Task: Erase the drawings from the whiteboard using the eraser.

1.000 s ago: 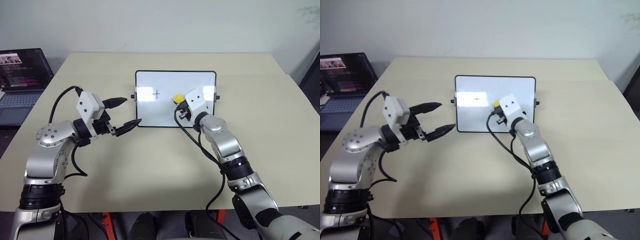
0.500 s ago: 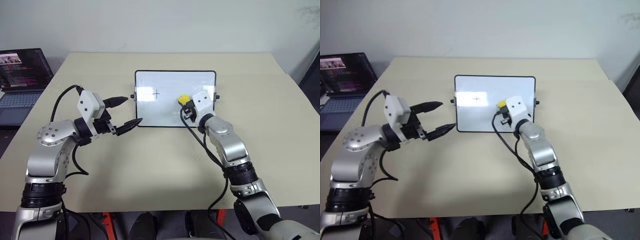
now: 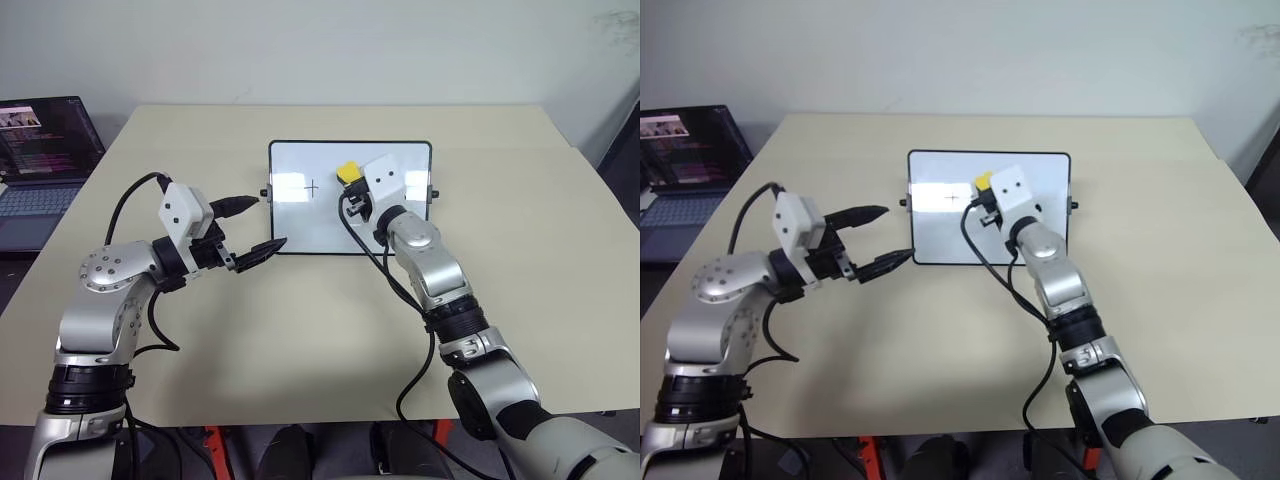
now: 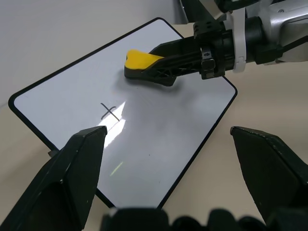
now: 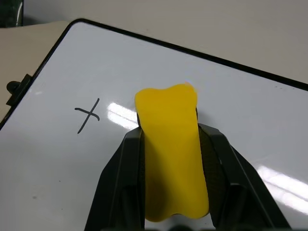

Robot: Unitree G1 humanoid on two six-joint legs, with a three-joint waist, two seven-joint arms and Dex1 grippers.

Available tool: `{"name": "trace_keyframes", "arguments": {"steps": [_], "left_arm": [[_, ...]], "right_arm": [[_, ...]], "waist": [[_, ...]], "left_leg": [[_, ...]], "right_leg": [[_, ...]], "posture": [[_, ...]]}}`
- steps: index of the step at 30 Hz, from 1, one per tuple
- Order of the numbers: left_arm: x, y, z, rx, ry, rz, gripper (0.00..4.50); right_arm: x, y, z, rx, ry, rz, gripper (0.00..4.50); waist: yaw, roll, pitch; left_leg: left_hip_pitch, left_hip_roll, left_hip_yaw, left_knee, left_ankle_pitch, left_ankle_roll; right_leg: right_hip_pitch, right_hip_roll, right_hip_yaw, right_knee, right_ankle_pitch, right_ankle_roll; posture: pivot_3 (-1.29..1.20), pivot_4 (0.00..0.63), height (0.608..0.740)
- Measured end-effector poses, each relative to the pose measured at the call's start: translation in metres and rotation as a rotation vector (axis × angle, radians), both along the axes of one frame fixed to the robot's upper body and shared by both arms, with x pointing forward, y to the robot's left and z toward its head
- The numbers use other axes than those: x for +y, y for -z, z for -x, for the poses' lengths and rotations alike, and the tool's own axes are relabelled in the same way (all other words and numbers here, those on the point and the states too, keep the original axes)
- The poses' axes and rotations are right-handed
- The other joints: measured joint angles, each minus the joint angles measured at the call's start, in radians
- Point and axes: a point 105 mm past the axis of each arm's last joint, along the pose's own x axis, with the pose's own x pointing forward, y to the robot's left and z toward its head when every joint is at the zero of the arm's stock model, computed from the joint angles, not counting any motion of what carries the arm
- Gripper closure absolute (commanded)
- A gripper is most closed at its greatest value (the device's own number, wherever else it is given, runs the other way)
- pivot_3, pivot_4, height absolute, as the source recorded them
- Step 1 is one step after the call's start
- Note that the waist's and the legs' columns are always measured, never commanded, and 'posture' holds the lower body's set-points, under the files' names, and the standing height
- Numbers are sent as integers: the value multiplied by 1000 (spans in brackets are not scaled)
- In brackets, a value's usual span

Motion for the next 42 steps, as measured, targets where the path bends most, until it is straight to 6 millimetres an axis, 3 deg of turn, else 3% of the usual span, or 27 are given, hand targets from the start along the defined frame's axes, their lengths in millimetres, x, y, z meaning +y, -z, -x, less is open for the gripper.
{"name": "trace_keyframes", "arguments": {"steps": [10, 24, 30, 33, 42], "left_arm": [[2, 2, 8, -1, -26, -2, 0], [3, -4, 8, -18, -32, -1, 0], [3, -9, 5, -31, -27, 3, 0], [2, -7, 3, -21, -20, 7, 0], [-2, -7, 1, -20, 2, 4, 0]], "right_arm": [[5, 11, 4, 13, -31, 84, 3290], [-24, 31, 22, 85, -25, 160, 3290], [-35, 28, 24, 85, -1, 63, 3290], [-36, 14, 28, 48, -8, -38, 3290], [-43, 11, 30, 25, 26, -42, 3290]], "waist": [[-2, 0, 0], [7, 0, 0], [18, 0, 0], [19, 0, 0], [19, 0, 0]], "left_leg": [[0, 0, 0, 0, 0, 0], [1, 0, -1, 1, 0, 0], [0, 0, -1, 1, 0, 0], [0, 0, -1, 1, 0, 0], [0, 0, -1, 1, 0, 0]], "right_leg": [[0, 0, 0, 0, 0, 0], [1, 0, 0, 1, 0, 0], [1, 0, 0, 1, 0, 0], [1, 0, -1, 1, 0, 0], [0, 0, 0, 1, 0, 0]], "posture": [[0, 150, 740], [0, 150, 740], [0, 150, 740], [0, 150, 740], [0, 150, 740]]}}
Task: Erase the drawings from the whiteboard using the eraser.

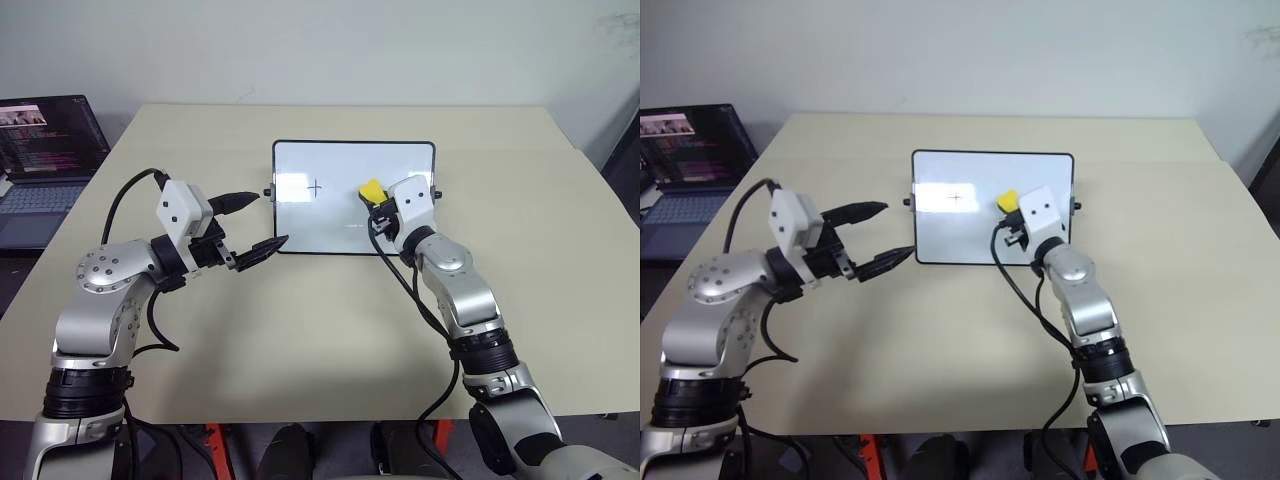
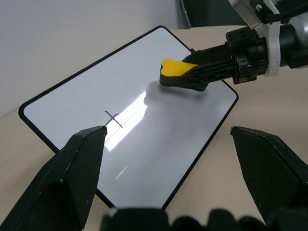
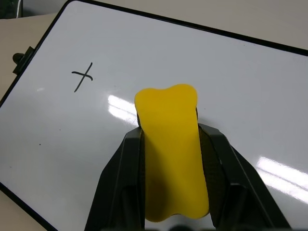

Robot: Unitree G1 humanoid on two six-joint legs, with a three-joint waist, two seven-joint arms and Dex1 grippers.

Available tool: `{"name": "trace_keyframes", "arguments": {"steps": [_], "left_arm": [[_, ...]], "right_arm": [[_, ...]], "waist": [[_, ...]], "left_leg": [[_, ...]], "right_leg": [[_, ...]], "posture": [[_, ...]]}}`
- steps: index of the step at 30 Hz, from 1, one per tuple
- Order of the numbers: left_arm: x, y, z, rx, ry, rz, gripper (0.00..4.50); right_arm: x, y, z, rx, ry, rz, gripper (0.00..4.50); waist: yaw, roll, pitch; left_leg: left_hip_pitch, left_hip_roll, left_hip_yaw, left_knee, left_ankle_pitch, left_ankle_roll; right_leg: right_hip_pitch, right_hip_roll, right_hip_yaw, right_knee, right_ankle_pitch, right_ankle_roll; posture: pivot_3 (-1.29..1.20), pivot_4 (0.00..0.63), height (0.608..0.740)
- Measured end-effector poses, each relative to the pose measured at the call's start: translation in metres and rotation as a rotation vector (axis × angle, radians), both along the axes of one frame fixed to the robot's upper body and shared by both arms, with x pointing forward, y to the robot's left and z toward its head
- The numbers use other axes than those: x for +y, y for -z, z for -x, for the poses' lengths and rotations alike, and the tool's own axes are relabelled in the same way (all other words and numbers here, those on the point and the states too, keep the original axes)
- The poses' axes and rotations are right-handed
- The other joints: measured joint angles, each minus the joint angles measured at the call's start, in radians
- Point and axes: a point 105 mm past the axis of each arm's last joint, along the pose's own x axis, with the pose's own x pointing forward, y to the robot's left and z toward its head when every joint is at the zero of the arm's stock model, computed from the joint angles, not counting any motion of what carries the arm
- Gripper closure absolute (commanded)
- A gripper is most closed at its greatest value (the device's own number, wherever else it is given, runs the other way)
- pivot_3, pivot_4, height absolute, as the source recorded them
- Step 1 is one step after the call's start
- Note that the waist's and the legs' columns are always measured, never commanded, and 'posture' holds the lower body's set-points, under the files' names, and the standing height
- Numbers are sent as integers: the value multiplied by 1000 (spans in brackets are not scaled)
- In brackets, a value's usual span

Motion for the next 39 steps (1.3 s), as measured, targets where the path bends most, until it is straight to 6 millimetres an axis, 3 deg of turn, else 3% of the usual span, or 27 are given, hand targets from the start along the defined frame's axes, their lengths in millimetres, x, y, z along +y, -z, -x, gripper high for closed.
{"name": "trace_keyframes", "arguments": {"steps": [16, 34, 39], "left_arm": [[3, 2, -1, 10, -9, -3, 0], [31, 13, -1, 32, -98, -14, 0], [37, 17, 2, 39, -123, -18, 0]], "right_arm": [[4, 0, -5, 8, -3, 5, 3290], [76, -35, -24, -78, -138, -24, 3290], [89, -36, -25, -86, -168, -27, 3290]], "waist": [[-1, 0, 0], [-19, 0, 0], [-21, 0, 0]], "left_leg": [[0, 0, 0, 0, 0, 0], [0, 0, 0, -1, 0, 0], [0, 0, 0, -1, 0, 0]], "right_leg": [[0, 0, 0, 0, 0, 0], [-1, 0, 0, 0, 0, 0], [-1, 0, 0, 0, 0, 0]], "posture": [[0, 150, 740], [0, 150, 740], [0, 150, 740]]}}
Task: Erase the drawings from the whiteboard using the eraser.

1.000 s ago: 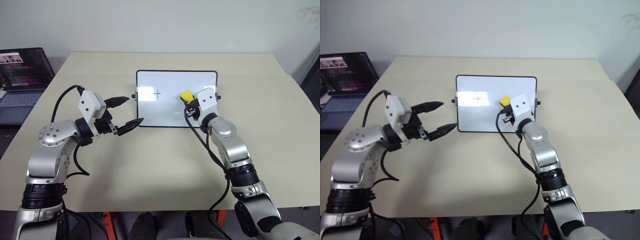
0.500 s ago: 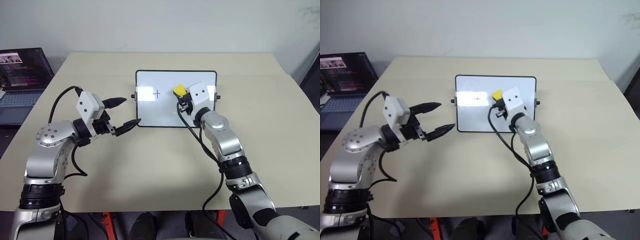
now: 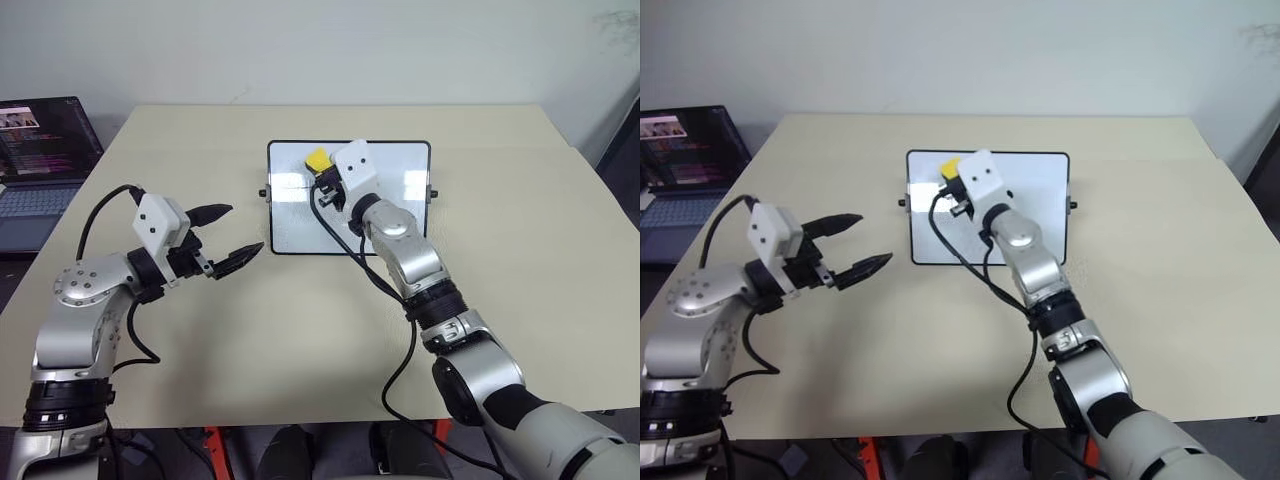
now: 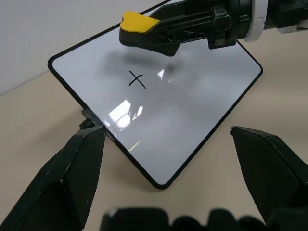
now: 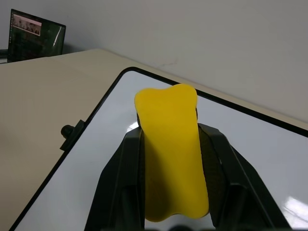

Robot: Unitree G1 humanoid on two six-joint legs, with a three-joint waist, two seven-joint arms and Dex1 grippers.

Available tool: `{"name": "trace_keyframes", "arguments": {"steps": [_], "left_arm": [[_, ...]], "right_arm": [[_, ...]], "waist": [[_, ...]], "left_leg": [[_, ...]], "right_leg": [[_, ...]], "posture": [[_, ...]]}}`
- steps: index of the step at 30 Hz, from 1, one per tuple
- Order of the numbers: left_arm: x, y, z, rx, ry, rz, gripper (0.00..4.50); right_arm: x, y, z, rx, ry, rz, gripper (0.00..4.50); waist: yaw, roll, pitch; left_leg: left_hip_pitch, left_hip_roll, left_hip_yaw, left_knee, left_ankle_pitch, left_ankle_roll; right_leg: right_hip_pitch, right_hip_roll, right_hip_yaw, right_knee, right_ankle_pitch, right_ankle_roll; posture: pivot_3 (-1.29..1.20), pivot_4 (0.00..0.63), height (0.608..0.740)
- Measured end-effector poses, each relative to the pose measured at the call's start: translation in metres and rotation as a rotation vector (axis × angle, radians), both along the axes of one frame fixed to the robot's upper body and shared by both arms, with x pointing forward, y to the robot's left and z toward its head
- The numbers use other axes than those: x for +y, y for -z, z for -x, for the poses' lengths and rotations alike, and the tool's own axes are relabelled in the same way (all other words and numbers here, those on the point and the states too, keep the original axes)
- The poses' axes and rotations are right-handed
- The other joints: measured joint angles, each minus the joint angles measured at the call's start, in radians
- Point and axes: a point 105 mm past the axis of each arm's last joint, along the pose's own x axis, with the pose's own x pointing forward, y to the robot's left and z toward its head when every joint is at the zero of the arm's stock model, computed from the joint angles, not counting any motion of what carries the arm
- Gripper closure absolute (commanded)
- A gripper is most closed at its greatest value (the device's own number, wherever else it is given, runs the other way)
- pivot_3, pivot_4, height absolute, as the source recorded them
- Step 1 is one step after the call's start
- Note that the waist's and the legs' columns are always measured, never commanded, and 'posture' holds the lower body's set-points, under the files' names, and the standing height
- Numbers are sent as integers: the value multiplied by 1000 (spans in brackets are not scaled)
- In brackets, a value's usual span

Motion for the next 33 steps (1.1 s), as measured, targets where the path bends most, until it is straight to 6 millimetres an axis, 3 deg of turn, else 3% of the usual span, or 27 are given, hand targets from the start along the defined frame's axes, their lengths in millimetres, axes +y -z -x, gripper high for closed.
{"name": "trace_keyframes", "arguments": {"steps": [12, 23, 33], "left_arm": [[3, 3, 2, 7, -13, -2, 0], [1, 1, 3, -1, -11, -4, 0], [1, 0, 2, -2, -15, -1, 0]], "right_arm": [[29, 5, -7, 3, -32, 40, 3290], [28, 26, -14, 37, -8, 98, 3290], [23, 32, -14, 30, -4, 117, 3290]], "waist": [[-3, 0, 0], [-3, 0, 0], [-3, 0, 0]], "left_leg": [[0, 0, 1, -2, 0, -1], [0, 0, 1, -3, 1, -1], [0, 0, 1, -3, 1, -1]], "right_leg": [[-1, 0, 0, 0, 0, 0], [-2, 0, 0, 0, 0, 0], [-2, 0, 1, 0, 0, 0]], "posture": [[0, 150, 740], [0, 150, 740], [0, 150, 740]]}}
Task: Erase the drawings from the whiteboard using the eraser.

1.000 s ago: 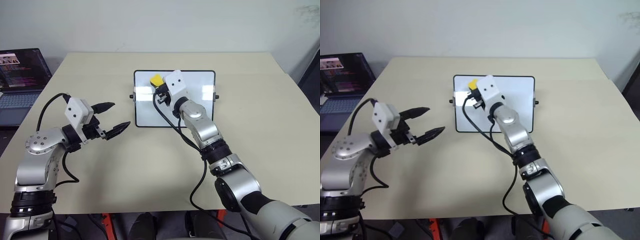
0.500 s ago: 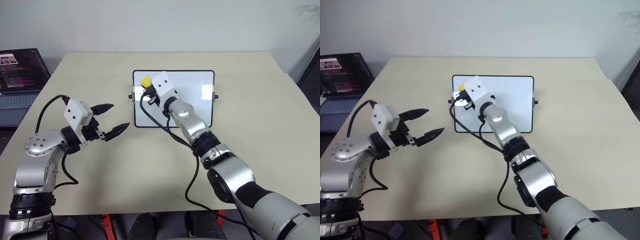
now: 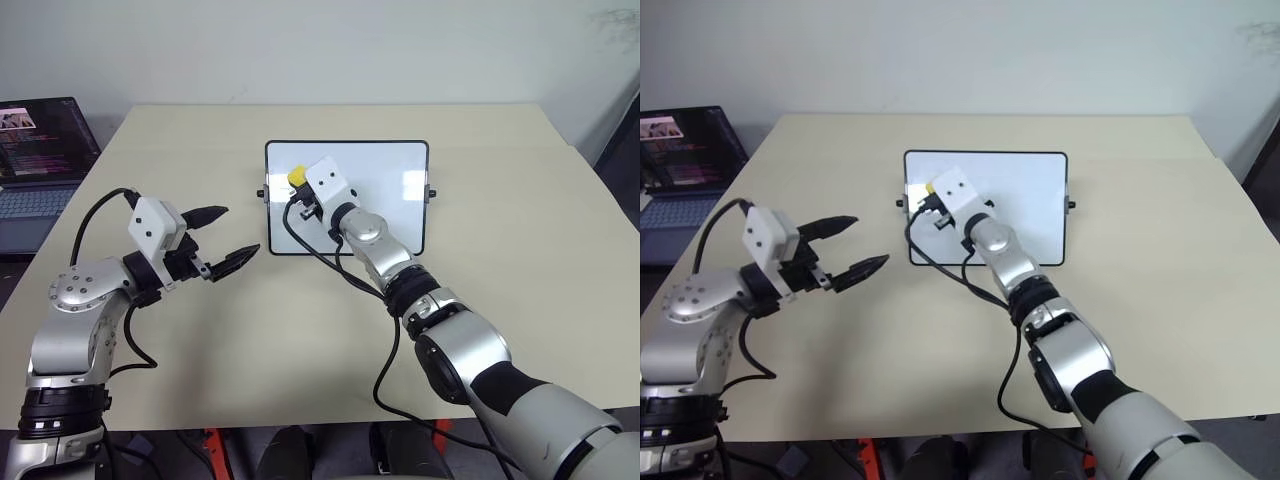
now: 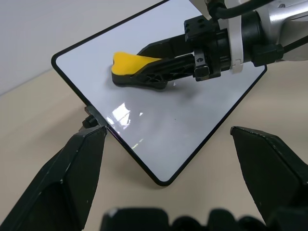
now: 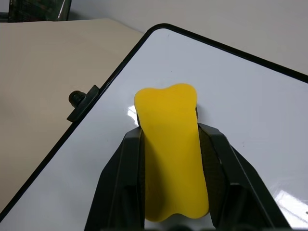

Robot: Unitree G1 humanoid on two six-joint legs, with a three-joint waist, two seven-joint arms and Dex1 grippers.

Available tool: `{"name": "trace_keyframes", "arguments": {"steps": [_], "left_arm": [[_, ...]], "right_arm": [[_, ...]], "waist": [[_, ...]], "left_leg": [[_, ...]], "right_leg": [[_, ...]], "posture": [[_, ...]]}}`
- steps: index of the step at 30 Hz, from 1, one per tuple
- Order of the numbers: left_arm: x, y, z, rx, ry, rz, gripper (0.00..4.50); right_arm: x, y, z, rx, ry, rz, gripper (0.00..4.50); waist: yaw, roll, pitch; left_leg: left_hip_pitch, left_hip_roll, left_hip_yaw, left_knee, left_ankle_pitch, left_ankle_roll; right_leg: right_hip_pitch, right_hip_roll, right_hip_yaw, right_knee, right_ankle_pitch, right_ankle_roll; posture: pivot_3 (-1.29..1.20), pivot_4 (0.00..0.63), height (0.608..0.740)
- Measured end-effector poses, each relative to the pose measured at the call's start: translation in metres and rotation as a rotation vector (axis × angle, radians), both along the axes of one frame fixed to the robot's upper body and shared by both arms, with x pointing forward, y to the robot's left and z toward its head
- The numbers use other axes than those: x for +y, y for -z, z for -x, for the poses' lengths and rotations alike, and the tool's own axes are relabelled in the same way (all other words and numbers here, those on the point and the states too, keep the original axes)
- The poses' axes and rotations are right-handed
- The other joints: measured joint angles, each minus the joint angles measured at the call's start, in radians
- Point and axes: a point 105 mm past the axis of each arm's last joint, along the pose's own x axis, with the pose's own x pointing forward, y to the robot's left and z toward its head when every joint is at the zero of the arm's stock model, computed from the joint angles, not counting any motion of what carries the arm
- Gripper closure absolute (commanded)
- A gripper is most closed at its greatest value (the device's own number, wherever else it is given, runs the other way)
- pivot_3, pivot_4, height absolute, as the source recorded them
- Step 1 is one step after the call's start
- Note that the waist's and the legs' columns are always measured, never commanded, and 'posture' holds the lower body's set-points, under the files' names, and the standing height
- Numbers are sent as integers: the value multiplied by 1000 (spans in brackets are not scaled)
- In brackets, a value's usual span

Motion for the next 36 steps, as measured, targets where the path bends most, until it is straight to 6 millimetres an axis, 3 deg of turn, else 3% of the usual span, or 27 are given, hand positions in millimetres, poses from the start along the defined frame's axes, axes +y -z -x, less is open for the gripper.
{"name": "trace_keyframes", "arguments": {"steps": [7, 26, 32, 36], "left_arm": [[-2, -5, -1, -14, 4, 1, 0], [-6, -9, -4, -28, 18, 2, 0], [-6, -9, -4, -25, 21, 2, 0], [-7, -8, -4, -23, 25, 0, 0]], "right_arm": [[-10, 13, 6, 0, -2, 14, 3290], [-78, 40, 21, 37, 67, 103, 3290], [-79, 29, 22, 65, 83, 19, 3290], [-65, 0, 21, 13, 65, -65, 3290]], "waist": [[3, 0, 0], [31, -1, -1], [26, -1, 0], [21, 0, 0]], "left_leg": [[0, 0, 0, 1, 0, 0], [3, -2, -3, 12, 0, 1], [3, -1, -3, 11, 0, 1], [1, -1, -2, 11, 0, 1]], "right_leg": [[1, 0, 0, 0, 0, 0], [5, 0, -1, 10, 0, 0], [4, 1, -1, 13, 0, 0], [1, 1, 0, 12, 0, 0]], "posture": [[0, 150, 740], [0, 150, 740], [0, 150, 740], [0, 150, 740]]}}
